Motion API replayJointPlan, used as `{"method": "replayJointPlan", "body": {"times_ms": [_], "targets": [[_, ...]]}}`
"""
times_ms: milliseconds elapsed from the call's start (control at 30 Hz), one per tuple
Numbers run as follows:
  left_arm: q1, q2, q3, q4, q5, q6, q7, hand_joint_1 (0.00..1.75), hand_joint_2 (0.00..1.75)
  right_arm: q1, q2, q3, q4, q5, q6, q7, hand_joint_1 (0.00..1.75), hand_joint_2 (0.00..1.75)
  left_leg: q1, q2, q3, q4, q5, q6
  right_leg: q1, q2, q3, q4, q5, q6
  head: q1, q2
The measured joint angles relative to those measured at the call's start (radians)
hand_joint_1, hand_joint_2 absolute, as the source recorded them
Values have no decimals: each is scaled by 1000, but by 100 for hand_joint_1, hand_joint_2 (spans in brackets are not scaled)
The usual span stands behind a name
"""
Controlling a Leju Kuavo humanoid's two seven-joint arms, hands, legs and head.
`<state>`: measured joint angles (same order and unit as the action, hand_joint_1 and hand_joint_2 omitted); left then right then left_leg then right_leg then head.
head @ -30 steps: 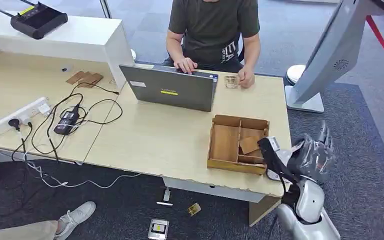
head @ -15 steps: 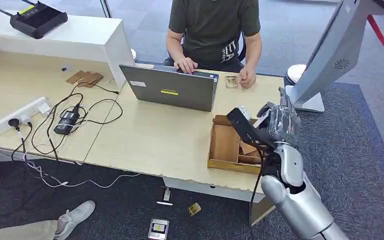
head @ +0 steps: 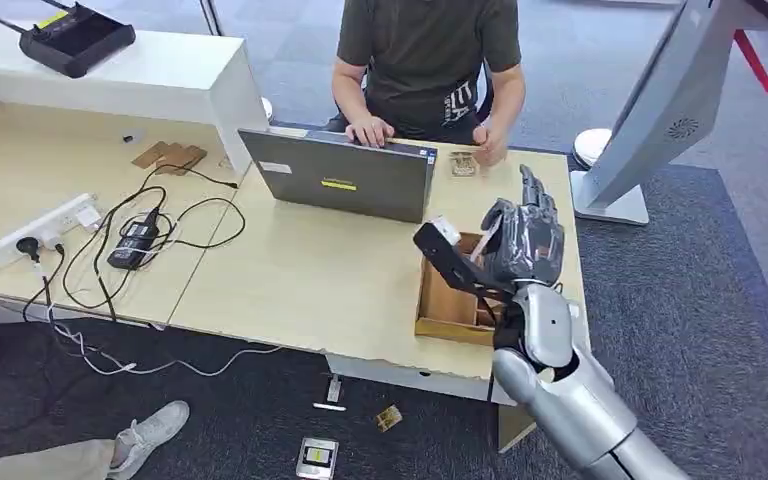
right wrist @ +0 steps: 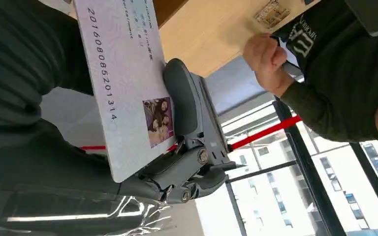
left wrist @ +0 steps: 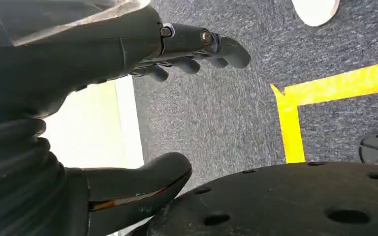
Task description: Pass the card to the sensor for recognition and then transmit it.
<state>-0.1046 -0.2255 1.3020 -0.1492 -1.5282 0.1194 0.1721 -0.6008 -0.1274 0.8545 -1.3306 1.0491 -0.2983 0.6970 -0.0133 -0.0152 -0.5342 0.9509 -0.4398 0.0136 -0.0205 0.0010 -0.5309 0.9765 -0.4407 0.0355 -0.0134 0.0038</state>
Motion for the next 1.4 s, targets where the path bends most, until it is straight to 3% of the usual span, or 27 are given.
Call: {"method": "replayJointPlan", "body": {"times_ms": [767,800,833,867,1267,1400], "targets": [[0,-1,-6,0,2,10,11,0,175,-36,57,63,102,1,-60,0,171,175,0,0,0,0,0,0,0,0,0,0,0,0,0,0],[0,-1,-6,0,2,10,11,0,175,-36,59,65,106,3,-64,0,161,175,0,0,0,0,0,0,0,0,0,0,0,0,0,0],[0,-1,-6,0,2,10,11,0,175,-36,59,67,109,5,-69,0,161,175,0,0,0,0,0,0,0,0,0,0,0,0,0,0],[0,-1,-6,0,2,10,11,0,175,-37,59,69,112,8,-77,0,0,175,0,0,0,0,0,0,0,0,0,0,0,0,0,0],[0,-3,-6,0,3,21,13,0,175,-26,56,65,138,82,-264,1,0,175,0,0,0,0,0,0,0,0,-1,0,0,0,0,0],[1,-4,-5,0,3,26,9,0,175,3,34,55,105,79,-345,1,0,175,0,0,1,0,0,0,0,0,-1,0,0,0,0,0]]}}
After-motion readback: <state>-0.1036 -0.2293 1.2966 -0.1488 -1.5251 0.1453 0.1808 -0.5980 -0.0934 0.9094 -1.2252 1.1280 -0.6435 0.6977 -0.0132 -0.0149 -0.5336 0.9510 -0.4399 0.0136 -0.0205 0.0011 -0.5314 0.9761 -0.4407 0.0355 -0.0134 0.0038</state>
